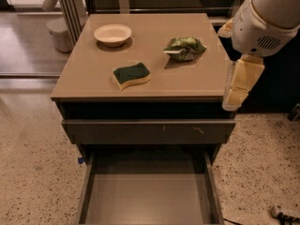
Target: Place sponge into middle drawer
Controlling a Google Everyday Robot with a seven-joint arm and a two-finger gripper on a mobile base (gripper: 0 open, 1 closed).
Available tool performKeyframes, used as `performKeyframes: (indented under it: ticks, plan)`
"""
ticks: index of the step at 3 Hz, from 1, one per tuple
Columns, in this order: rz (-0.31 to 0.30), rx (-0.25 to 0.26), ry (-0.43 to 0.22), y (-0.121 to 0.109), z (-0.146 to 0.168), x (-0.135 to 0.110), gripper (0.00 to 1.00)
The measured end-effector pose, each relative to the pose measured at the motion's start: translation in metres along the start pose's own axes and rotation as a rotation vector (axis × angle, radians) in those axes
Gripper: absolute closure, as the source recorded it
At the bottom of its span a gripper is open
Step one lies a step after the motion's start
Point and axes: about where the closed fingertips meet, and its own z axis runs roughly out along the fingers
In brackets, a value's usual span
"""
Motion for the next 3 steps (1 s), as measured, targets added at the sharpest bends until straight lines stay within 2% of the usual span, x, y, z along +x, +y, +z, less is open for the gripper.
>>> performKeyframes:
  ticks: [2, 3]
  plan:
    - [-0.076, -0.03, -0.06, -0.022, 0.046, -0.032, 0.0]
    - [-0.076, -0.03, -0.06, -0.022, 0.046, -0.032, 0.0]
